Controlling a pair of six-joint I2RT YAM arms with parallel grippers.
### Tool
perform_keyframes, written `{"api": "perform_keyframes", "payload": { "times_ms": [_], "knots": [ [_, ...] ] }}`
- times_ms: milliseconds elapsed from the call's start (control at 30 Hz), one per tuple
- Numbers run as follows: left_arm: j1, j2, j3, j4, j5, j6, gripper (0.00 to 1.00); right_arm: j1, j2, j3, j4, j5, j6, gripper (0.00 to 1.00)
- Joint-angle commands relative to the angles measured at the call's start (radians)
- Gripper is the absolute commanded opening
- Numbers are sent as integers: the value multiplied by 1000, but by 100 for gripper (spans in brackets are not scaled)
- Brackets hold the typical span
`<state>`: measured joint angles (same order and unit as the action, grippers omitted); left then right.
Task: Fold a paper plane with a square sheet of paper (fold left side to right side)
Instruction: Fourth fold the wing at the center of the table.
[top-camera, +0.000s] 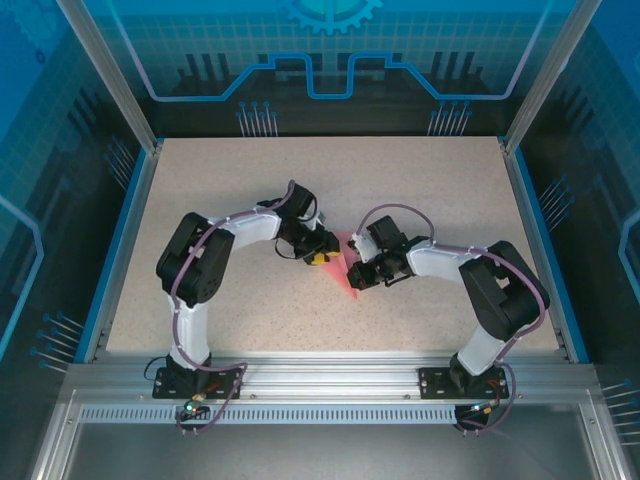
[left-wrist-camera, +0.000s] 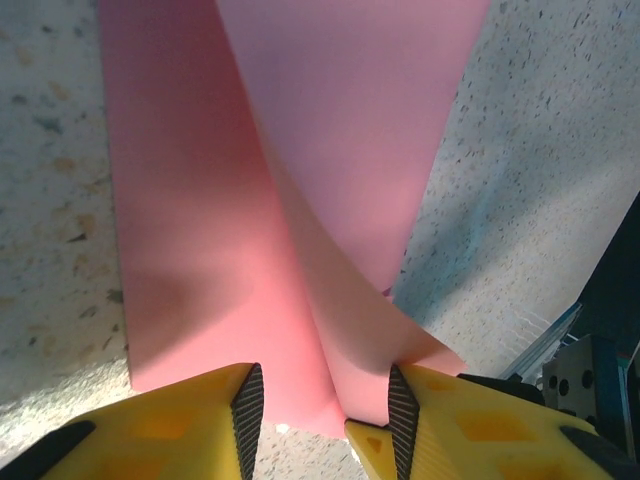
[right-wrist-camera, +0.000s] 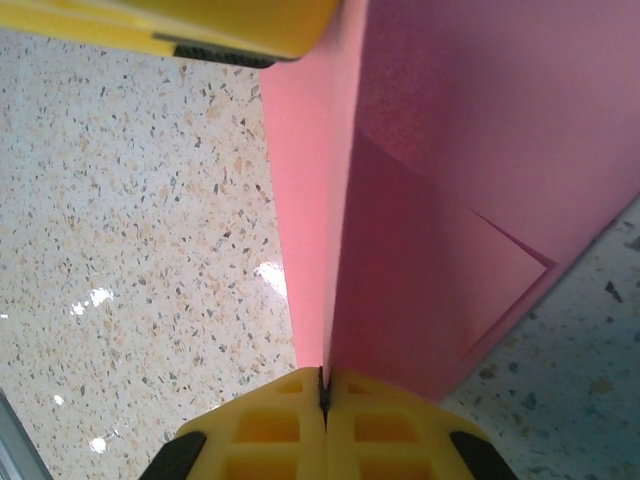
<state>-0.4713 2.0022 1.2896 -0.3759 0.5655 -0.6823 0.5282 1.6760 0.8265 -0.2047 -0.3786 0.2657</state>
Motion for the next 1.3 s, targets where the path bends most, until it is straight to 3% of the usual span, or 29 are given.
{"api": "perform_keyframes", "payload": {
  "times_ms": [0, 500, 733, 1100, 1267],
  "knots": [
    [-9, 37, 42, 9, 26, -11, 41, -16, 13, -8, 25, -29, 15, 1],
    [-18, 117, 92, -16, 5, -23, 42, -25, 39, -21, 38, -36, 23, 5],
    [-18, 136, 91, -52, -20, -14, 42, -30, 9, -13, 35, -45, 27, 13],
    [-18, 142, 92, -63, -32, -13, 42, -130, -46, -11, 104, -213, 114, 33],
    [-18, 141, 91, -61, -30, -14, 42, -177, 28, 12, 154, -277, 192, 35]
  ]
}}
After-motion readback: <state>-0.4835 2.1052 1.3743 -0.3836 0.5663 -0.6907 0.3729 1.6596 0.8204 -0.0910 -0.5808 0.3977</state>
